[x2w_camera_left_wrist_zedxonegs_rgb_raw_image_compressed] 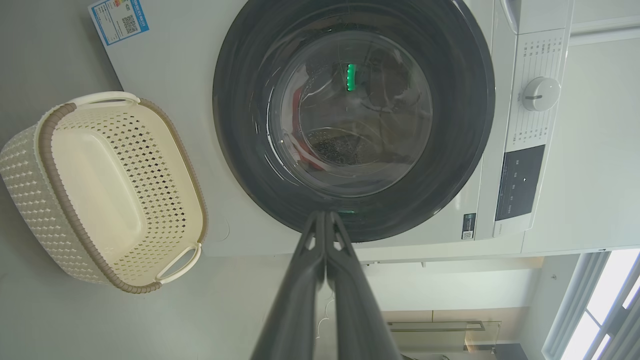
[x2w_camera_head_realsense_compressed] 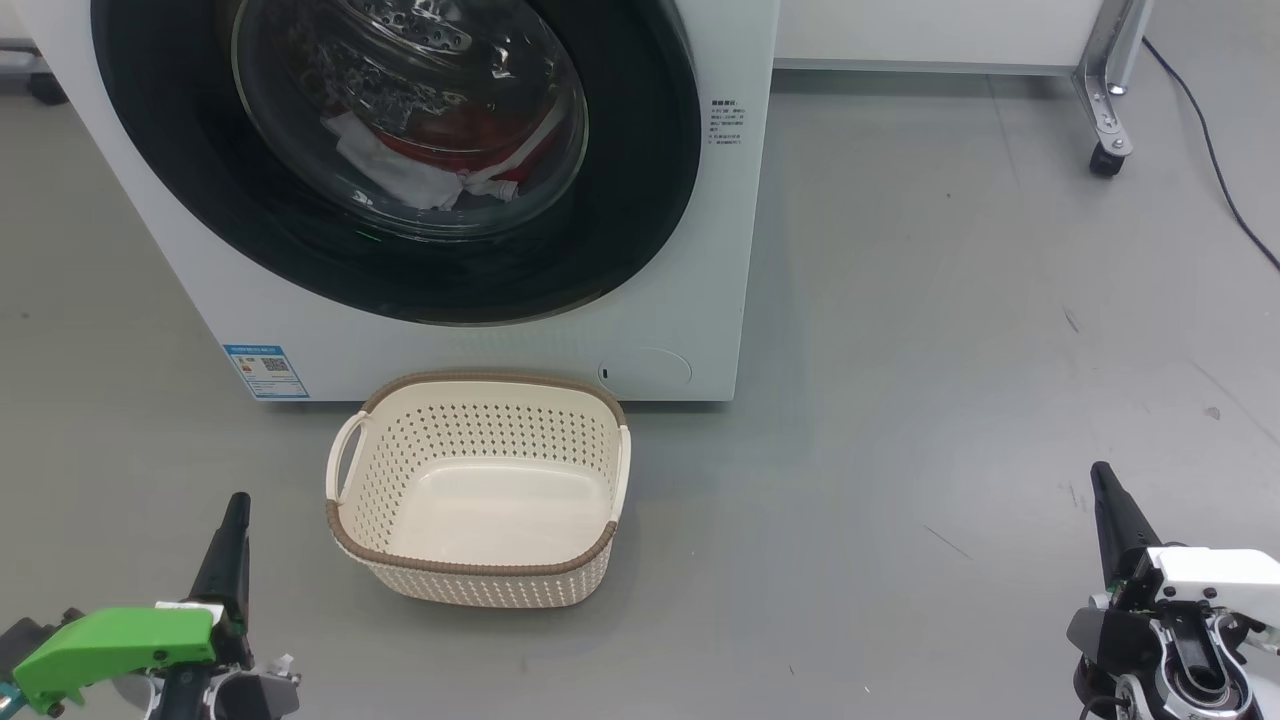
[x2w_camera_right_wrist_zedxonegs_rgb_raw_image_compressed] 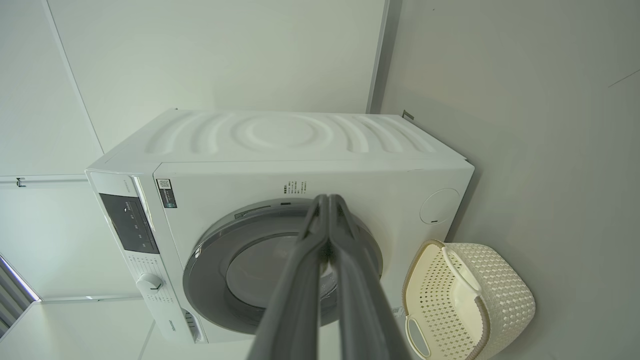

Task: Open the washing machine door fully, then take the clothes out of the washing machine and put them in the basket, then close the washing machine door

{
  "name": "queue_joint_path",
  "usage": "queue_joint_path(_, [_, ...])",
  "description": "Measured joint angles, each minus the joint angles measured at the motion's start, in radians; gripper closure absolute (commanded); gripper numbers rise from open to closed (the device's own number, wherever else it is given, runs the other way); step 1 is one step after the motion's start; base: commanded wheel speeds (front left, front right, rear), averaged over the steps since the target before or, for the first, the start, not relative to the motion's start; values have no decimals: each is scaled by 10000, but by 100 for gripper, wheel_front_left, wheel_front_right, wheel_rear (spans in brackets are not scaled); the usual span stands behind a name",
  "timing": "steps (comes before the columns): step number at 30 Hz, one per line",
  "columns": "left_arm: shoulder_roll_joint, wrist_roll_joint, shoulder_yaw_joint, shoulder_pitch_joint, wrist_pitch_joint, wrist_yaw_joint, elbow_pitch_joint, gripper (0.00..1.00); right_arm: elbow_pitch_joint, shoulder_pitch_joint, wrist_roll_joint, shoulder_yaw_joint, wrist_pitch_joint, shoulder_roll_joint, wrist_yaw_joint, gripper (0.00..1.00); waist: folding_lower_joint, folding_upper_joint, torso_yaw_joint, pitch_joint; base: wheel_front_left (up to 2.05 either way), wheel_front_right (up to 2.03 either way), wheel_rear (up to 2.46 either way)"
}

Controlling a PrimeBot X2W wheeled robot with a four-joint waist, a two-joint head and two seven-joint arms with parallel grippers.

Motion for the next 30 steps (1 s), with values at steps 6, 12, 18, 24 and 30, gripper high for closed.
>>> queue_joint_path(6, [0, 2, 0, 0, 0, 2, 0, 100, 0, 0, 0, -2, 0, 0, 0, 100, 0, 0, 0, 0, 0, 0, 0])
queue_joint_path(12, [-2, 2, 2, 0, 0, 2, 0, 100, 0, 0, 0, -2, 0, 0, 0, 100, 0, 0, 0, 0, 0, 0, 0])
queue_joint_path(18, [-2, 2, 2, 0, 0, 2, 0, 100, 0, 0, 0, -2, 0, 0, 0, 100, 0, 0, 0, 0, 0, 0, 0])
queue_joint_path(24, [-4, 2, 4, 0, 0, 2, 0, 100, 0, 0, 0, -2, 0, 0, 0, 100, 0, 0, 0, 0, 0, 0, 0])
queue_joint_path(30, [-4, 2, 6, 0, 0, 2, 0, 100, 0, 0, 0, -2, 0, 0, 0, 100, 0, 0, 0, 0, 0, 0, 0])
